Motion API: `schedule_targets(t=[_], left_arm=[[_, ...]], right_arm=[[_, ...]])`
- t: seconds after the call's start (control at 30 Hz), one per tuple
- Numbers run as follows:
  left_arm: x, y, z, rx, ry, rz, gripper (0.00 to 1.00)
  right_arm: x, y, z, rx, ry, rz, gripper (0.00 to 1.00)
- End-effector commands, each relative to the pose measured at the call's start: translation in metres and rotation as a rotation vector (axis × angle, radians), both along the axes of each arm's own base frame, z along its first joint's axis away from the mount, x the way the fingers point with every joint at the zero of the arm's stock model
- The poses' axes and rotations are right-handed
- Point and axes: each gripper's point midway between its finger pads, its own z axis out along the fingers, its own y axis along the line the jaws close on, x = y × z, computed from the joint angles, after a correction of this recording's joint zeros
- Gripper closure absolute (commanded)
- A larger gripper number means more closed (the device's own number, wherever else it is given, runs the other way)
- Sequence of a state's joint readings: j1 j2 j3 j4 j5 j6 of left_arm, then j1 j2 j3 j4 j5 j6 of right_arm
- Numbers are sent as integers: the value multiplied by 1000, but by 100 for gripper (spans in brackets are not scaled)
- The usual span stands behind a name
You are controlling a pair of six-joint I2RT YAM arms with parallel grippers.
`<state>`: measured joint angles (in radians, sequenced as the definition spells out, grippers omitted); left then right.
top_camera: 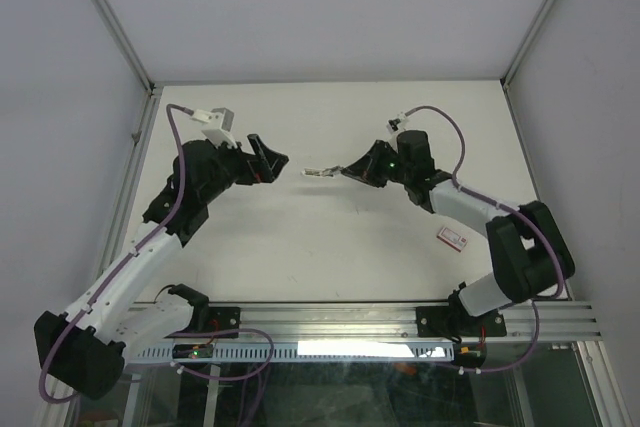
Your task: Load the staples into the stapler
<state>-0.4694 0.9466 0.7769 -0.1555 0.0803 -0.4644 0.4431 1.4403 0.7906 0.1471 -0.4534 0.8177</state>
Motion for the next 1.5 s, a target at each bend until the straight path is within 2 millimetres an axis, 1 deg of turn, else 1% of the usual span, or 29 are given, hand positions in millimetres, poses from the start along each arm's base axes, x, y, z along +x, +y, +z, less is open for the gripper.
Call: schedule_targets(t=[0.0,0.13,0.23,0.3,0.5,0.67,0.7,0.73,0.83,0.93,1.0,1.13,1.23,1.37,1.43,1.47], left_arm=[[2,13,36,-20,-17,-34,1],[14,34,38,25,-31,7,1],[19,46,36,72,-47,56,1],[21,51,35,93,-54,75,1],[24,59,24,137,-51,112,1],[24,61,18,144,-38,119,1],[25,62,18,145,-38,123,1],[25,63,18,146,-39,128,1],[25,65,18,148,-40,137,1],[25,66,17,150,-38,141,1],[25,67,17,150,-38,145,1],[26,70,18,153,-42,155,1],[26,72,17,157,-42,166,1],[26,76,17,165,-45,182,1],[27,79,18,168,-48,197,1],[27,80,18,169,-51,203,1]], right_arm=[[63,11,16,119,-114,-200,100],[90,24,-4,131,-91,-260,100],[105,27,-17,131,-75,-307,100],[110,30,-25,120,-64,-319,100],[112,30,-52,83,-13,-348,100],[111,30,-69,65,20,-348,100],[111,30,-70,63,24,-347,99],[110,30,-72,60,26,-346,96],[108,24,-73,43,23,-356,81],[107,14,-72,17,13,-381,62],[107,8,-71,10,13,-391,56],[103,-8,-69,-2,6,-432,50],[101,-21,-64,-12,-10,-469,49],[96,-41,-48,-28,-48,-481,50],[92,-55,-33,-34,-67,-501,50],[91,-66,-29,-94,-109,-500,49]])
